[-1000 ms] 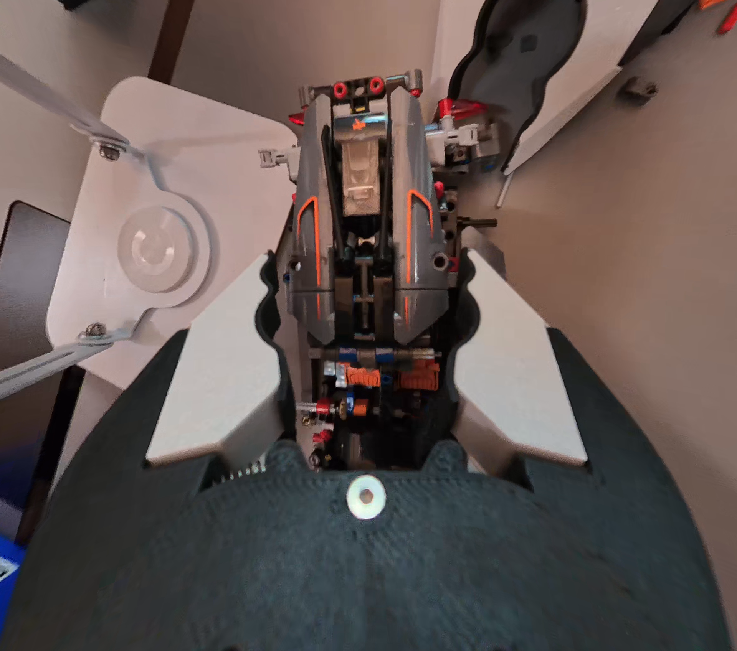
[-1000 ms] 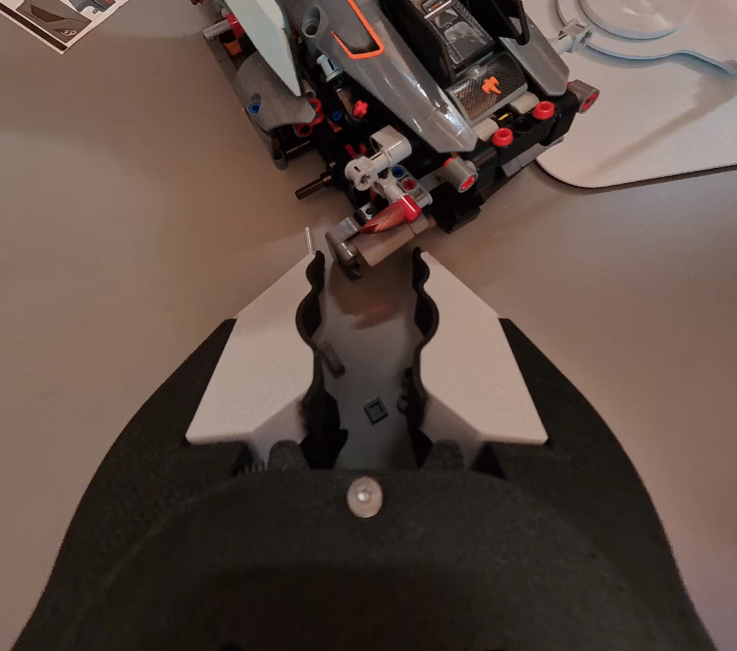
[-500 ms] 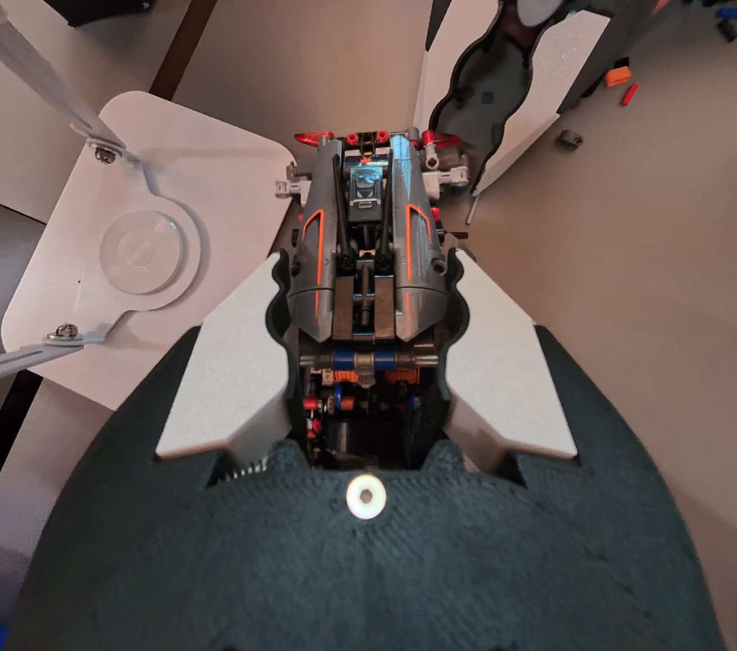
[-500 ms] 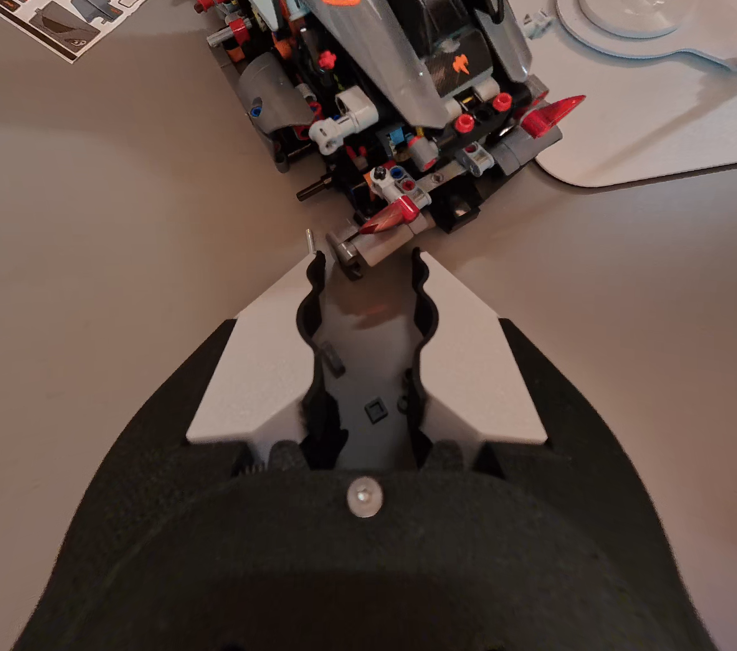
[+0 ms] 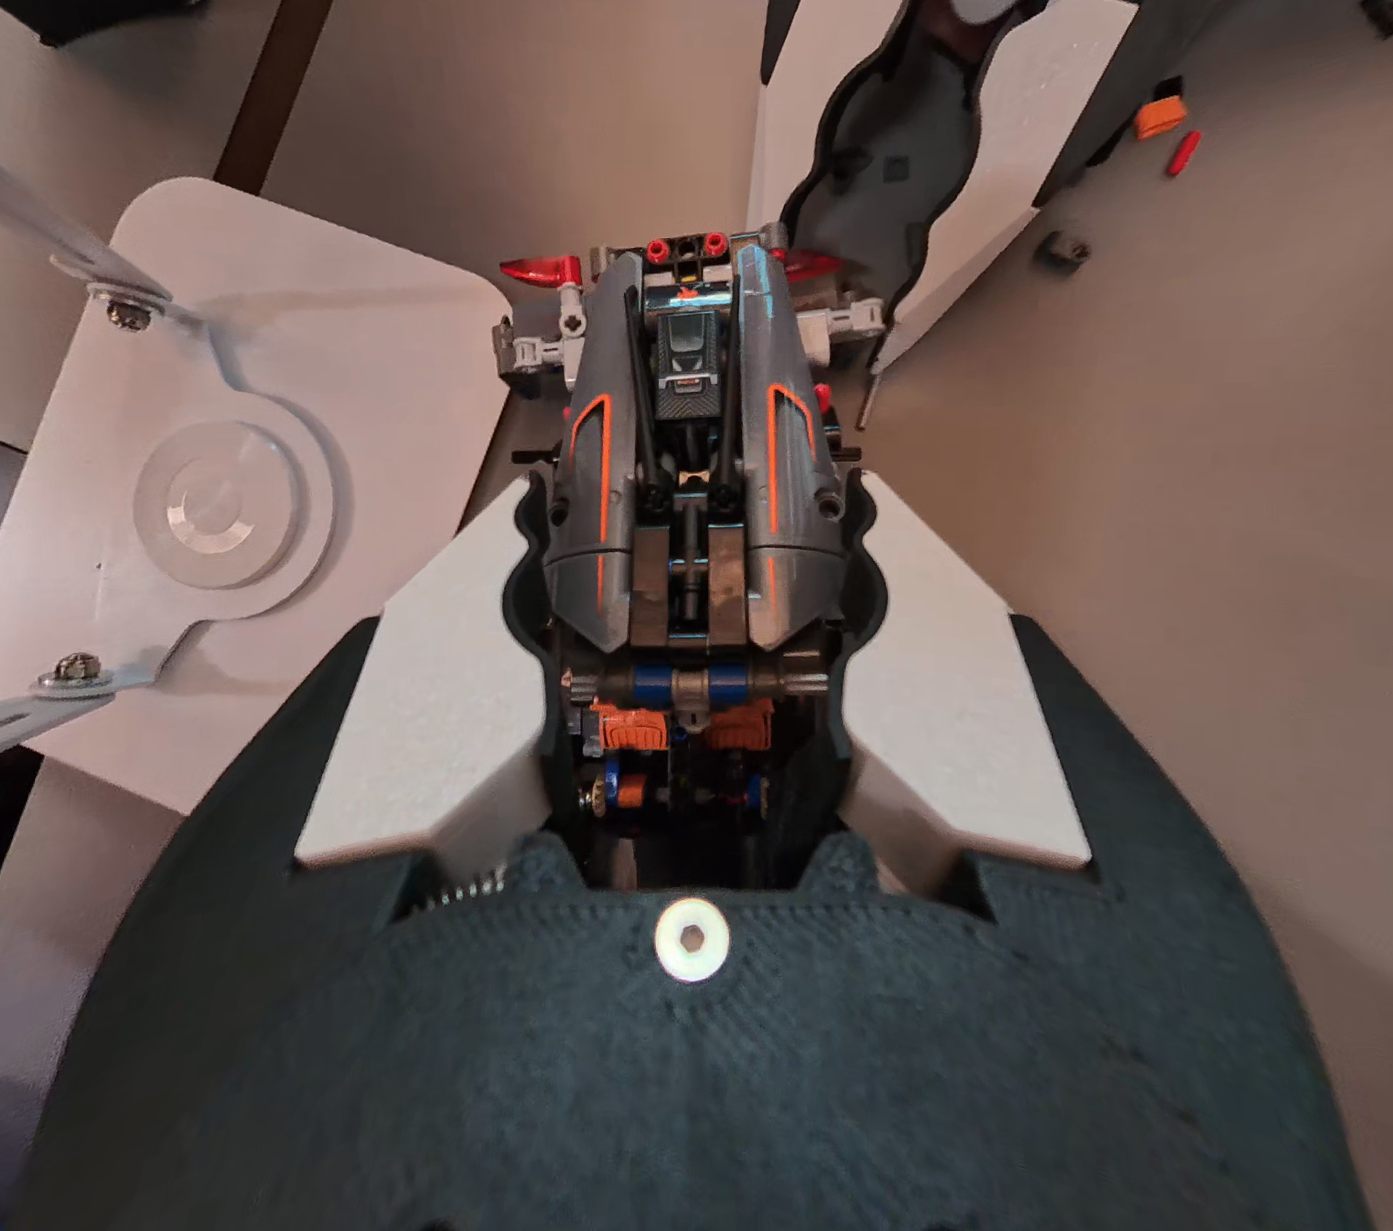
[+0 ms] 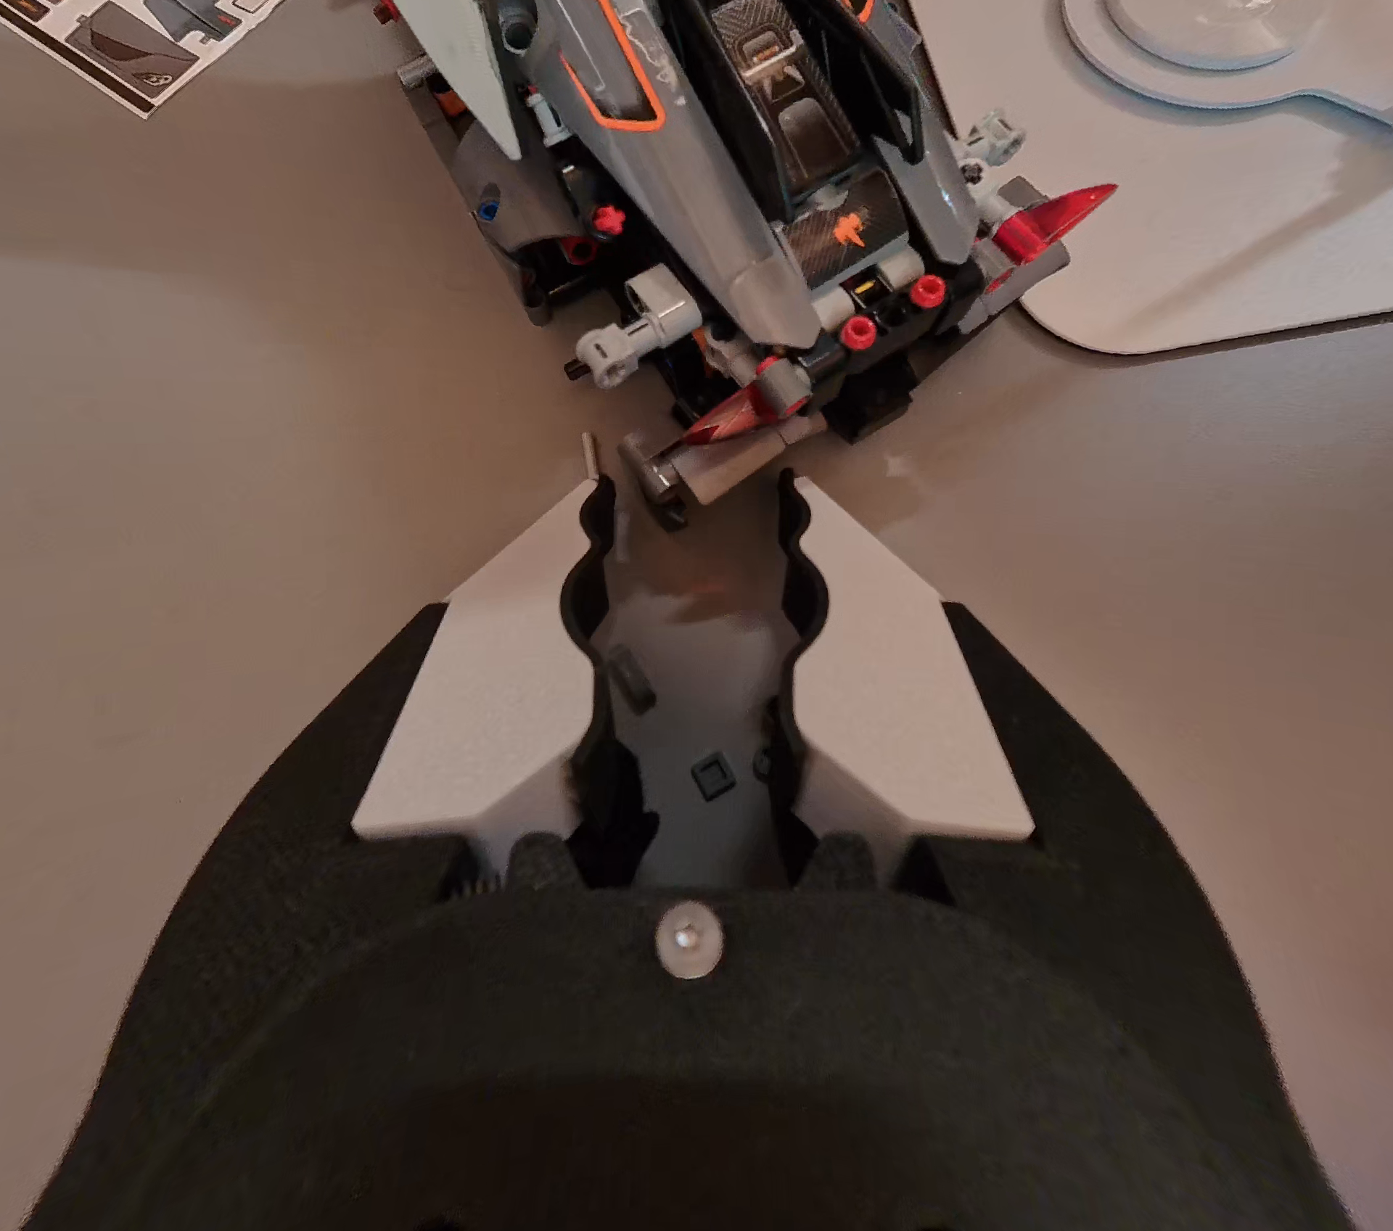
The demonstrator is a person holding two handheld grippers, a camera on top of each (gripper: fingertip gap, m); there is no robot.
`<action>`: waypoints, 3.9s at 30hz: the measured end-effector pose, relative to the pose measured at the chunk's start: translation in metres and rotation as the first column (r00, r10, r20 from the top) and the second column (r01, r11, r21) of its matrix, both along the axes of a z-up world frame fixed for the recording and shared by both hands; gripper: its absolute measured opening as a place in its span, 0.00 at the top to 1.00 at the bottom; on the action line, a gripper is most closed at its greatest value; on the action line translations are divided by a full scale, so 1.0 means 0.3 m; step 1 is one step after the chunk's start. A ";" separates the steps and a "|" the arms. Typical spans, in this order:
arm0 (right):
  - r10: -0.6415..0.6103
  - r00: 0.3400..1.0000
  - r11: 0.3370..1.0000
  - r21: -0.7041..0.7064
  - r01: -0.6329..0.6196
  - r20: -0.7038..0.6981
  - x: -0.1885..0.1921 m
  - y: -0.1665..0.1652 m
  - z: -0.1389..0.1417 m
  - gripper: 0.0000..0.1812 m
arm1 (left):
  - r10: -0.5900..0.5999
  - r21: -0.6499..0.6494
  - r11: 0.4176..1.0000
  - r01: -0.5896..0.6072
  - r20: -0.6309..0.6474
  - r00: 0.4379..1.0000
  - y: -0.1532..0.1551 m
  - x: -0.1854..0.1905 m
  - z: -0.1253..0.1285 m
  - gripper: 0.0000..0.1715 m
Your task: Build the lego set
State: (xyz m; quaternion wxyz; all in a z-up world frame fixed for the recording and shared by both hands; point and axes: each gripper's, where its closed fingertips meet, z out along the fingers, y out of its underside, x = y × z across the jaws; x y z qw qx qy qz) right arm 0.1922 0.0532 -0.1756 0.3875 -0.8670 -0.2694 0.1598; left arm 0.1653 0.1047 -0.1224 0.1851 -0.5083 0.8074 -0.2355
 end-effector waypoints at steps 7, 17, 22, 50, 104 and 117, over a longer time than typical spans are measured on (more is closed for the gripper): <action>0.002 1.000 1.000 -0.003 -0.002 0.001 -0.001 -0.001 -0.002 0.77 | 0.012 0.040 0.999 -0.011 -0.018 1.000 0.014 -0.002 -0.021 0.55; 0.006 1.000 1.000 -0.010 -0.006 0.002 -0.002 -0.002 -0.005 0.77 | 0.010 0.078 0.997 -0.007 -0.040 0.999 0.024 -0.003 -0.040 0.55; 0.010 1.000 1.000 -0.012 -0.010 0.008 -0.004 -0.004 -0.008 0.77 | 0.005 0.092 0.996 -0.001 -0.044 0.999 0.027 -0.002 -0.037 0.55; 0.018 1.000 1.000 -0.019 -0.018 0.006 -0.007 -0.006 -0.010 0.77 | -0.009 0.057 0.998 0.017 -0.142 0.990 0.052 -0.054 0.007 0.58; 0.029 0.999 0.999 -0.034 -0.030 -0.020 -0.010 -0.010 -0.008 0.75 | 0.018 0.007 1.000 -0.017 -0.162 0.987 0.059 -0.068 -0.044 0.58; 0.033 0.999 0.999 -0.037 -0.034 -0.038 -0.011 -0.011 -0.004 0.75 | 0.040 0.090 0.995 -0.037 -0.033 0.999 0.050 -0.046 0.039 0.59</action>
